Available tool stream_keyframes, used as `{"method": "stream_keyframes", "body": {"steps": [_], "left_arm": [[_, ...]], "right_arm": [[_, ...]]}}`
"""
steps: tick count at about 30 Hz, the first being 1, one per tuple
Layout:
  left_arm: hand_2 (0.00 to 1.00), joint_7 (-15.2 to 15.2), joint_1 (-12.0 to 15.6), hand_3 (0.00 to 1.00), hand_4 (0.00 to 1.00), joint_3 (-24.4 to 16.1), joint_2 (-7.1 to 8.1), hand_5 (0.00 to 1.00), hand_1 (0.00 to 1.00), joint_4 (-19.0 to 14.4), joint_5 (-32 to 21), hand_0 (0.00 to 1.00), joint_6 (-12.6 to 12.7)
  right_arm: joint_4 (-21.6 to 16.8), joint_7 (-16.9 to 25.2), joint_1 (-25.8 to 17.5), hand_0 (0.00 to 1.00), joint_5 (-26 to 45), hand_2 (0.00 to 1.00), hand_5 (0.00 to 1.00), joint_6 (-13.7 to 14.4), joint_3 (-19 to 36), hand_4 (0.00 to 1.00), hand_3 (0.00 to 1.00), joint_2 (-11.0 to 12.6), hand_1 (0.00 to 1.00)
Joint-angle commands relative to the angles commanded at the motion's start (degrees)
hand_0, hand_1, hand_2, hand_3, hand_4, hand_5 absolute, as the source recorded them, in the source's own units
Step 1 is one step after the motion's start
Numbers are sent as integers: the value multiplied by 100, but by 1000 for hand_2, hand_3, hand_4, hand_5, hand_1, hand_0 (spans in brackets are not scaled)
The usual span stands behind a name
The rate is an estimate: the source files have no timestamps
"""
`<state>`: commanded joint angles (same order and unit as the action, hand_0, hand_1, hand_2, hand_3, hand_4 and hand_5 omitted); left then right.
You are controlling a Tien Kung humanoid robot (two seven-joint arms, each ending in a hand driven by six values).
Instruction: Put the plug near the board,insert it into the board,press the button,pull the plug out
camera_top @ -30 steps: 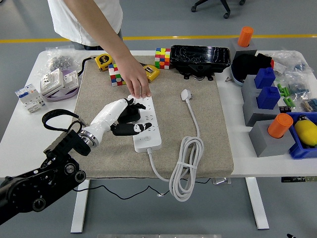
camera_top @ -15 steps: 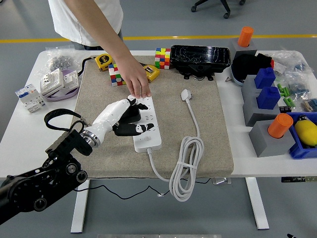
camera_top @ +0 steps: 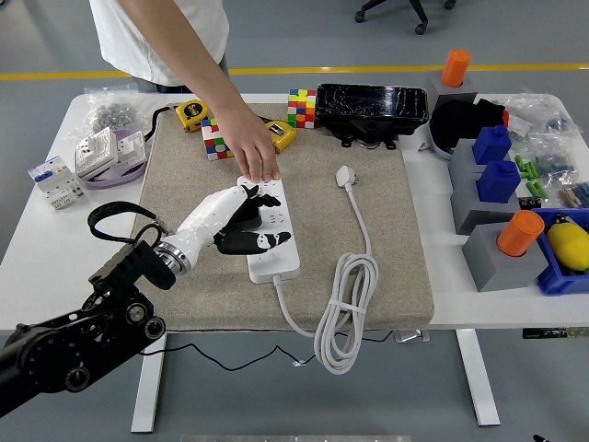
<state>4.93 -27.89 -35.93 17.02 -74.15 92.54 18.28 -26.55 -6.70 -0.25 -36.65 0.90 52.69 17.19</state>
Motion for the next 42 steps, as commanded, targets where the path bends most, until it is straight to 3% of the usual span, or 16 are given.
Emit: {"method": "stream_keyframes", "body": {"steps": [9,15,16,21,22,27,28,32,33,39,40,42], "left_arm": [[700,-47,76,658,852,-108,30,463,689,-76,-17,658,-14],[700,113,227,658,852,-425,149,463,689,-427,-79,658,-120],[490,169,261,659,853,-491,174,461,505,-516,-60,428,-152],[490,463,371,659,853,-716,304,461,505,-909,-27,428,-324],[205,528,391,648,864,-743,327,362,161,-975,-19,229,-363],[205,995,496,648,864,-801,469,362,161,-1320,62,229,-685],[135,1056,508,665,871,-792,489,202,55,-1358,71,125,-746],[135,1458,546,665,871,-795,535,202,55,-1498,44,125,-1181],[147,1572,549,870,699,-796,539,2,49,-1517,45,95,-1300],[147,2246,548,870,699,-804,576,2,49,-1679,-106,95,-2136],[151,2285,542,908,587,-806,582,2,48,-1696,-116,89,-2222],[151,2316,525,908,587,-786,593,2,48,-1712,-162,89,-2317]], "right_arm": [[3,-2,-2,680,-4,694,528,1,8,933,596,2,686],[-1,-2,-2,680,-7,694,528,1,-8,933,596,12,686],[-3,-1,-1,680,-7,694,529,1,-13,933,597,16,687],[-3,-3,26,680,-8,694,529,0,-33,933,597,29,687],[-5,-2,29,679,-7,693,528,0,-34,933,597,30,687],[-7,-4,45,679,-9,693,528,1,-45,933,597,50,687],[-5,-5,46,681,-9,694,529,2,-49,933,597,53,687],[-7,-6,50,681,-3,694,529,0,-69,933,597,59,687],[-8,-5,51,679,-2,694,528,0,-72,933,597,60,687],[-13,-5,47,679,0,694,528,0,-94,933,597,71,687],[-12,-6,48,679,0,694,530,-1,-98,933,597,74,687],[-7,-6,45,679,0,694,530,0,-87,933,597,73,687]]}}
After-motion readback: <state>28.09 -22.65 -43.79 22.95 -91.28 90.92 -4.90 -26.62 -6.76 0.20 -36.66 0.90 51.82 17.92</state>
